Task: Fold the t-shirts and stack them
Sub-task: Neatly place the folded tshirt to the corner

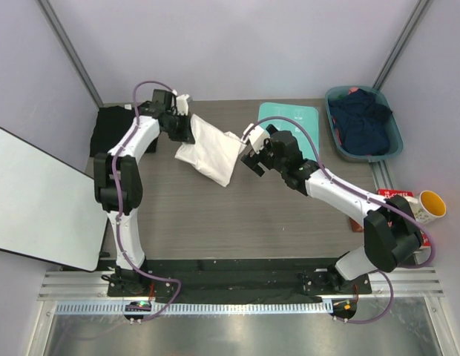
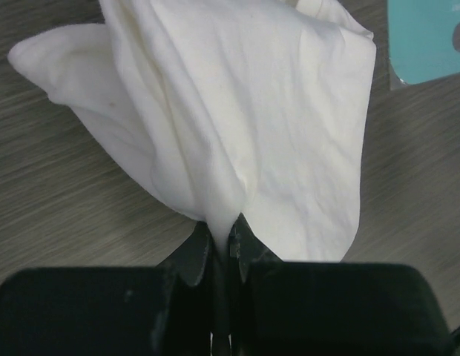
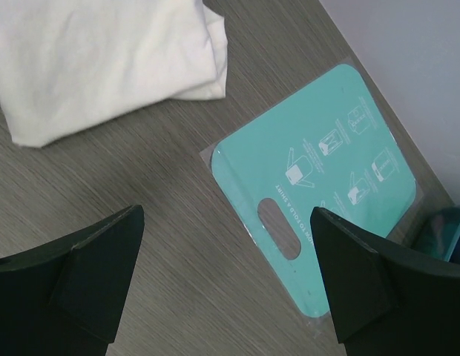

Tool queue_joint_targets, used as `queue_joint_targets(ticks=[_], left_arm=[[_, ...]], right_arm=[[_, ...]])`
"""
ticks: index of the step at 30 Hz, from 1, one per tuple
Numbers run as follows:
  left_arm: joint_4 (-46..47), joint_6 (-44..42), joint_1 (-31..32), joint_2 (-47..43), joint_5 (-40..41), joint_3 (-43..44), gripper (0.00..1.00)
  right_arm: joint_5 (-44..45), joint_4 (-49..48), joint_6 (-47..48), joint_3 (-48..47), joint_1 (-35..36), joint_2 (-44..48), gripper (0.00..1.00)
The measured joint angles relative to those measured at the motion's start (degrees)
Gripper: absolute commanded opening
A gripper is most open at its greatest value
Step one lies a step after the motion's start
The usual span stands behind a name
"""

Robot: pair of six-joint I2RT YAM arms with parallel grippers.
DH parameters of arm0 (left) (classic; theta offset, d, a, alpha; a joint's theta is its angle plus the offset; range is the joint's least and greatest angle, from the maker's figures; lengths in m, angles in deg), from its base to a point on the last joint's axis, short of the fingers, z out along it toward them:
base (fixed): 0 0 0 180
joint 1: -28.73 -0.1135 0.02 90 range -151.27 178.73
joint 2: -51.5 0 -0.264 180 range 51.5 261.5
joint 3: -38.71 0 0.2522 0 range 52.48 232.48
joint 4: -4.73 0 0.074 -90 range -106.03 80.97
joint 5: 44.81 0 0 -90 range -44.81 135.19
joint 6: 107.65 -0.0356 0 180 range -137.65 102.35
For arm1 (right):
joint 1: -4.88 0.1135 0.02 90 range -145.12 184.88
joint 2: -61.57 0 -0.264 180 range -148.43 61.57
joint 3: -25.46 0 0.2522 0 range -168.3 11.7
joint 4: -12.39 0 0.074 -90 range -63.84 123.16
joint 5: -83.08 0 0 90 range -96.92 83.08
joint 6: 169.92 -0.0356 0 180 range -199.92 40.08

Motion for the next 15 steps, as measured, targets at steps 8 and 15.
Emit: queue_joint_targets(ticks=[8, 15], left_arm=[[-6.9, -6.6, -2.4, 3.3, 9.0, 9.0, 0.00], [-11.5, -12.6, -5.0, 9.2, 15.4, 20.9, 0.00]], right_arm=[[0.7, -0.1, 1.8, 3.2, -0.5, 4.0, 1.00], [0.7, -0.1, 2.9, 3.7, -0.8, 4.6, 1.00]])
